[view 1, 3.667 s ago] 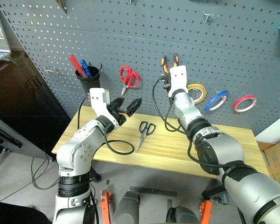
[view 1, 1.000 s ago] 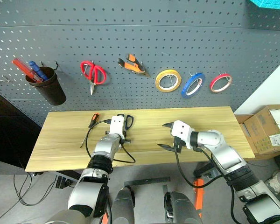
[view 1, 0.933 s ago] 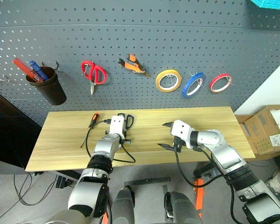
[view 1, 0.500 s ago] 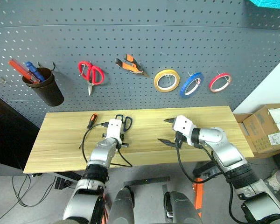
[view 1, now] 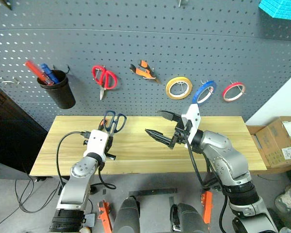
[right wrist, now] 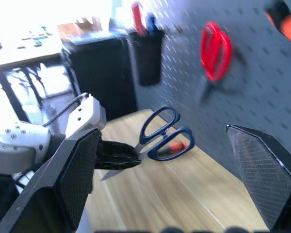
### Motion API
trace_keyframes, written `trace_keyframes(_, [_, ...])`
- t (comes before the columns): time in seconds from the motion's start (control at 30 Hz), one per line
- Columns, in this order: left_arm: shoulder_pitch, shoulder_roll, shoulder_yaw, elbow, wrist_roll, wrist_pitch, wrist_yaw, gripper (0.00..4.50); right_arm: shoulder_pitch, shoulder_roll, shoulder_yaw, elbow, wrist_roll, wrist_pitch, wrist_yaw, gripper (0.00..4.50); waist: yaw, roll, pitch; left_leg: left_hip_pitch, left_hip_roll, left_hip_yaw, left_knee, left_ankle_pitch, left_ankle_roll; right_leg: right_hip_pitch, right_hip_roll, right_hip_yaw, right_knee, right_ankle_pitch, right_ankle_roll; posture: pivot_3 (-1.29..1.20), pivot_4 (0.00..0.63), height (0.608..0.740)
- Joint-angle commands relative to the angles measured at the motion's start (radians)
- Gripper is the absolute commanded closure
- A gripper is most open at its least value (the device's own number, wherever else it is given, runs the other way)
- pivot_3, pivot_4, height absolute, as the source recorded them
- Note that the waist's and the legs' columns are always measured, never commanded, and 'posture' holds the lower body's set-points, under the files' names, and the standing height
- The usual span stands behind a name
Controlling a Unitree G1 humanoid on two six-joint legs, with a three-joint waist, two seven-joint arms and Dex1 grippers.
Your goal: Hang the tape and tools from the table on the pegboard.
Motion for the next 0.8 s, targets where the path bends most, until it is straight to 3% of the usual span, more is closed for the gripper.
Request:
trace_keyframes(0.03, [0.003,0.003,0.048,-0.122,-0.028,-0.089,-0.01,3.92,-0.001,0.004,-0.043,-0.053,0.066,0.007,-0.007,0.0,0.008,-0.002,-0.01,0.0,0.0,0.001,0.0,0.0,0.0,0.0,0.0,0.0,0.0,0.0,0.0,0.24,0.061,0.74])
trace_keyframes(0.23, [-0.041,0.022,0.044,-0.097,-0.006,-0.156,-0.033,3.92,-0.056,0.045,-0.068,-0.035,0.129,0.006,-0.031,0.0,0.014,0.0,-0.033,0.0,0.001,0.002,0.0,0.0,0.0,0.0,0.0,0.0,0.001,0.0,0.0,0.25,0.051,0.74])
trace_keyframes(0.8, [-0.295,0.055,0.086,0.176,-0.077,-0.18,-0.112,3.92,-0.079,0.048,-0.068,0.003,0.089,-0.038,-0.091,0.0,0.041,-0.002,-0.055,0.001,0.001,0.003,0.001,0.004,0.006,0.0,0.001,0.0,0.002,0.005,0.002,0.21,0.033,0.74])
